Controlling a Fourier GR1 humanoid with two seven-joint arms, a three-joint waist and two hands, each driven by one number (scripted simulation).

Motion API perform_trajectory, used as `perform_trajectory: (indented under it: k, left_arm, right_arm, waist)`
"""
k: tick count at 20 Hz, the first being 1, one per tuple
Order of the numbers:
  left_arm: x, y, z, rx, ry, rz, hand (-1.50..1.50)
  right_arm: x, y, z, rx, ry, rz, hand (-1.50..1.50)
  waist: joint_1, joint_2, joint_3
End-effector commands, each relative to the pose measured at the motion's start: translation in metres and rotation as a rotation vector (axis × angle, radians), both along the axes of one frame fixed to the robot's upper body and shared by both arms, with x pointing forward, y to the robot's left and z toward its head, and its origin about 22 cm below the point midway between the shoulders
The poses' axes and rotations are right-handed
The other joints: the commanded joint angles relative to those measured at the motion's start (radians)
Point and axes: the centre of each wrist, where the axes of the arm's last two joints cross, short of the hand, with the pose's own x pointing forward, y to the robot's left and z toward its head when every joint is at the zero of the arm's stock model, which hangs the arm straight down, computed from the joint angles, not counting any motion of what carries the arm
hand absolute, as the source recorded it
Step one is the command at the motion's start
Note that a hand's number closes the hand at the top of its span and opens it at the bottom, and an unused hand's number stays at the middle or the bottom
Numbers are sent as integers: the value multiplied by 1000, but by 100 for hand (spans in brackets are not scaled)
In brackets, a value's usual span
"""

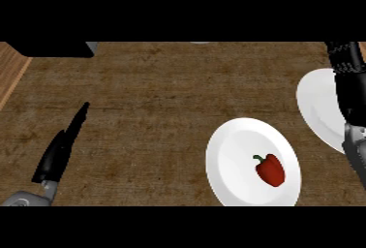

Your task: Pick the bell pepper from the plate and place it in the plate

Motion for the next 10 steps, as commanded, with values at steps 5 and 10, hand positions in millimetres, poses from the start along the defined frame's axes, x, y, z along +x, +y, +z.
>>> perform_trajectory:
  k: [5,10]
  left_arm:
    - [10,-4,2,-213,-95,18,0]
    - [-3,13,-12,-316,-59,43,0]
  right_arm:
    - [-30,103,-79,132,471,326,150]
    - [-71,112,-125,27,286,-7,-150]
  waist:
    - [9,-16,-1]
    - [-28,-22,2]
